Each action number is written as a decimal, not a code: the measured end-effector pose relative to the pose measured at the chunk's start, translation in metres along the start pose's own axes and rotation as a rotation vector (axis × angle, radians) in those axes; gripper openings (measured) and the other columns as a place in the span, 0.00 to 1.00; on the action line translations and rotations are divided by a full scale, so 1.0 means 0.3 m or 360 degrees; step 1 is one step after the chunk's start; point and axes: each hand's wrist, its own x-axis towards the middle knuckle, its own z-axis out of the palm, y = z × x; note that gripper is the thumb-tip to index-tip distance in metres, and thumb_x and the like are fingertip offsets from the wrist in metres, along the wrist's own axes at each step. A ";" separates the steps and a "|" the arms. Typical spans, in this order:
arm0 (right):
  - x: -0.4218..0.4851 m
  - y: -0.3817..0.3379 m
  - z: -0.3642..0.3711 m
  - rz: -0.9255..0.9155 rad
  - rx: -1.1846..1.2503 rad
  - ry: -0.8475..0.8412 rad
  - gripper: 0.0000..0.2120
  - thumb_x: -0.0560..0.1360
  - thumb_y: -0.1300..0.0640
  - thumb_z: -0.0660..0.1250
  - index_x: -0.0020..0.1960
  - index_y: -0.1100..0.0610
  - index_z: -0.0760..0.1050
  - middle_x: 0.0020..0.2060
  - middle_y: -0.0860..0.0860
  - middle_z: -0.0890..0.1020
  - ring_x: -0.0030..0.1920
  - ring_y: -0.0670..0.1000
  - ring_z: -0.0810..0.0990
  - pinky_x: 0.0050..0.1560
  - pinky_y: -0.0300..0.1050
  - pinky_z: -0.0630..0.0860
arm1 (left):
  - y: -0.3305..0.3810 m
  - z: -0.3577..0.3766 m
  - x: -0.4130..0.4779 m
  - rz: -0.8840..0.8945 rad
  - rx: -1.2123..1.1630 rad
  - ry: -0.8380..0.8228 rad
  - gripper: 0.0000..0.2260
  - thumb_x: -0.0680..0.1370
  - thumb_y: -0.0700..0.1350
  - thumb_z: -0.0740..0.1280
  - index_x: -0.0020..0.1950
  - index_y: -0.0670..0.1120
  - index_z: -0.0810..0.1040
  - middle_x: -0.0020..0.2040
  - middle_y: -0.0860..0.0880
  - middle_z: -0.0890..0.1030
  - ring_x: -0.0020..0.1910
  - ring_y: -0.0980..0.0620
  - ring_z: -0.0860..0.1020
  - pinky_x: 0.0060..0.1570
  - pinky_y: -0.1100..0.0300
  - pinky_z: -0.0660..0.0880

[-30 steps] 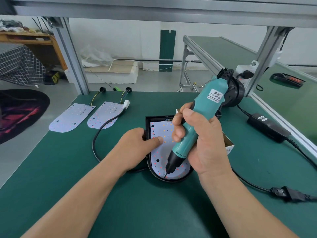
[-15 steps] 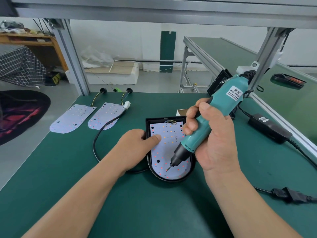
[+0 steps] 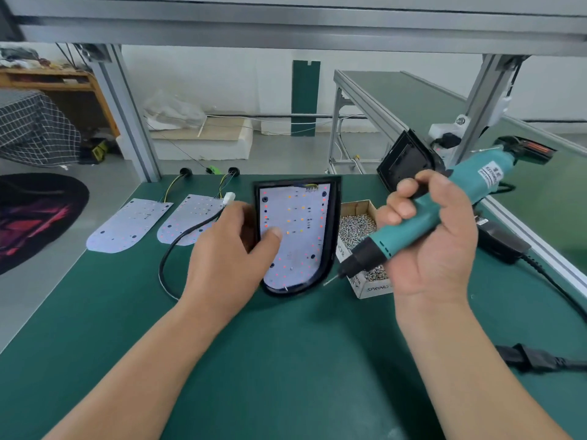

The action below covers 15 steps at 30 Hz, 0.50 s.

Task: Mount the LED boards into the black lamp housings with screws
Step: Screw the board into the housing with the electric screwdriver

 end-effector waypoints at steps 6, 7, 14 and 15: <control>0.019 -0.030 -0.028 -0.0080 0.0108 0.0184 0.03 0.81 0.61 0.65 0.48 0.57 0.74 0.40 0.53 0.78 0.33 0.48 0.71 0.36 0.41 0.72 | 0.034 0.043 -0.030 0.1223 0.0479 0.0264 0.11 0.73 0.46 0.71 0.51 0.53 0.73 0.35 0.53 0.76 0.33 0.47 0.74 0.27 0.49 0.73; 0.021 -0.032 -0.030 -0.0078 0.0119 0.0195 0.03 0.80 0.61 0.65 0.48 0.56 0.74 0.40 0.53 0.78 0.33 0.48 0.71 0.36 0.41 0.72 | 0.031 0.048 -0.028 0.1306 0.0526 0.0294 0.11 0.73 0.43 0.71 0.51 0.52 0.73 0.35 0.52 0.76 0.33 0.45 0.74 0.26 0.49 0.72; 0.032 -0.032 -0.036 -0.0098 0.0138 0.0221 0.04 0.80 0.61 0.64 0.47 0.58 0.74 0.39 0.54 0.77 0.33 0.48 0.71 0.35 0.41 0.71 | 0.013 0.025 -0.003 0.0667 0.0178 0.0417 0.12 0.74 0.47 0.74 0.52 0.56 0.73 0.33 0.59 0.73 0.34 0.57 0.71 0.32 0.57 0.71; 0.034 -0.033 -0.038 -0.0093 0.0142 0.0210 0.04 0.80 0.61 0.64 0.47 0.58 0.75 0.39 0.54 0.78 0.33 0.48 0.71 0.35 0.41 0.71 | 0.016 0.011 0.001 0.0519 0.0027 0.0411 0.10 0.75 0.50 0.74 0.51 0.56 0.73 0.34 0.60 0.75 0.33 0.59 0.72 0.34 0.61 0.71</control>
